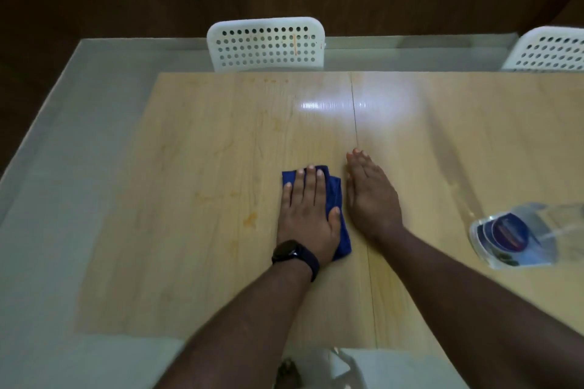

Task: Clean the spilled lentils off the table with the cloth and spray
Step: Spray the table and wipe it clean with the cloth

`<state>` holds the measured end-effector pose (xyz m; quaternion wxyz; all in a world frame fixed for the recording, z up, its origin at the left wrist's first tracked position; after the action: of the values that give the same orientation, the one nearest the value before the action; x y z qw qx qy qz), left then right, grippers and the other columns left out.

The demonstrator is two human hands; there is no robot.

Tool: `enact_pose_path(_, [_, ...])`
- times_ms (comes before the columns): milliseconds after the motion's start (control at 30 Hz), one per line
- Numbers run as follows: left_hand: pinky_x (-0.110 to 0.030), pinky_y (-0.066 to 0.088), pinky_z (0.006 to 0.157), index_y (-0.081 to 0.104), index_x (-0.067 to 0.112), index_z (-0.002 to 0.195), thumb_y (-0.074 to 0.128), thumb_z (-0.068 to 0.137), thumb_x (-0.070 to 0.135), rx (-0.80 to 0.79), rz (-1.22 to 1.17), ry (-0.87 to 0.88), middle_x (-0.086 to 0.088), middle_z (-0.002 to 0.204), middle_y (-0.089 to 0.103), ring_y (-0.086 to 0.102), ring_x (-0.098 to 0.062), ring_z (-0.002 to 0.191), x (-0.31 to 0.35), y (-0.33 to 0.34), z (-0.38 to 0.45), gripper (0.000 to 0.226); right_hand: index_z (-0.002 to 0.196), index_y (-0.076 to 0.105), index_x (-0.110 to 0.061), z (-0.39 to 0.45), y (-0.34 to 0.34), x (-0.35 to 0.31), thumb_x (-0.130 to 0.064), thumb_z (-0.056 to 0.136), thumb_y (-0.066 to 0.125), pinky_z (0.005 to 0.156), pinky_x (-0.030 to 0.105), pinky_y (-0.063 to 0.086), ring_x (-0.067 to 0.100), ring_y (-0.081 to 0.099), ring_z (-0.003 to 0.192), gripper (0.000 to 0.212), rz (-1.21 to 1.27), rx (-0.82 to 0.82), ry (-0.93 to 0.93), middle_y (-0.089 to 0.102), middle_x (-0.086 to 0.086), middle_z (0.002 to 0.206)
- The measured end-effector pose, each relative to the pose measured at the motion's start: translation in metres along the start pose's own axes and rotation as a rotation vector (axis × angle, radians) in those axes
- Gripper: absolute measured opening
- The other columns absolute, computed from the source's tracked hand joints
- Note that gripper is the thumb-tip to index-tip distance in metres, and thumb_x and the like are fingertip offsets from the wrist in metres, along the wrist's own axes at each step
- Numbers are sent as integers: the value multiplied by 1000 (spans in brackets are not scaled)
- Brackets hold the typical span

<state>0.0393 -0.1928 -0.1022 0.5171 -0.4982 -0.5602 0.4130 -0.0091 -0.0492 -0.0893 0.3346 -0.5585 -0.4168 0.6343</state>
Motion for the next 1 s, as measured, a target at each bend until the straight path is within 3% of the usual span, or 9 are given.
enact_pose_path(233, [-49, 1, 130, -11, 11, 165, 19, 105, 47, -12, -25, -2, -6, 172, -19, -19, -22, 159, 17, 18, -129, 76, 163, 31, -14, -66, 13, -8, -29, 112, 30, 130, 36, 12, 18, 19, 159, 53, -23, -51, -86, 29, 7, 170])
enact_pose_path(400, [-48, 0, 130, -12, 13, 164, 20, 106, 48, -27, -15, 28, -3, 172, -22, -22, -20, 158, 13, 21, -152, 75, 161, 36, -12, -64, 11, -12, -30, 113, 32, 130, 40, 17, 21, 24, 158, 52, -33, -23, -82, 34, 9, 168])
enact_pose_path(567, [-46, 0, 130, -10, 15, 165, 19, 105, 49, -22, -9, 97, -2, 173, -19, -20, -18, 158, 1, 19, -121, 75, 162, 34, -12, -63, 13, -12, -29, 113, 32, 130, 39, 16, 20, 21, 159, 52, -28, -14, -81, 32, 8, 169])
enact_pose_path(800, [-46, -1, 130, -7, 15, 166, 15, 103, 50, 21, 9, 85, -2, 174, -13, -15, -19, 160, -10, 9, -13, 75, 161, 37, -13, -49, 16, -9, -30, 108, 31, 128, 42, 22, 18, 25, 157, 56, -32, -20, -40, 36, 6, 167])
enact_pose_path(1000, [-45, -1, 130, -6, 16, 166, 15, 103, 50, 25, 6, 112, -2, 174, -12, -13, -18, 160, -21, -1, 66, 75, 161, 37, -14, 40, 11, -15, -38, 100, 16, 128, 41, 21, 19, 27, 157, 68, -35, -9, 4, 35, 6, 168])
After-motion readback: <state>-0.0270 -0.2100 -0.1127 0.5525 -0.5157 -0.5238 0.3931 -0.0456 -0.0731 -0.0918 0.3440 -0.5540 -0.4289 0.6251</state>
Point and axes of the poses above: each hand's wrist, its own z-axis towards the middle knuckle, its own y-axis out of the palm, x = y × z, the point moved 2 cm from there along z, towards the middle knuckle
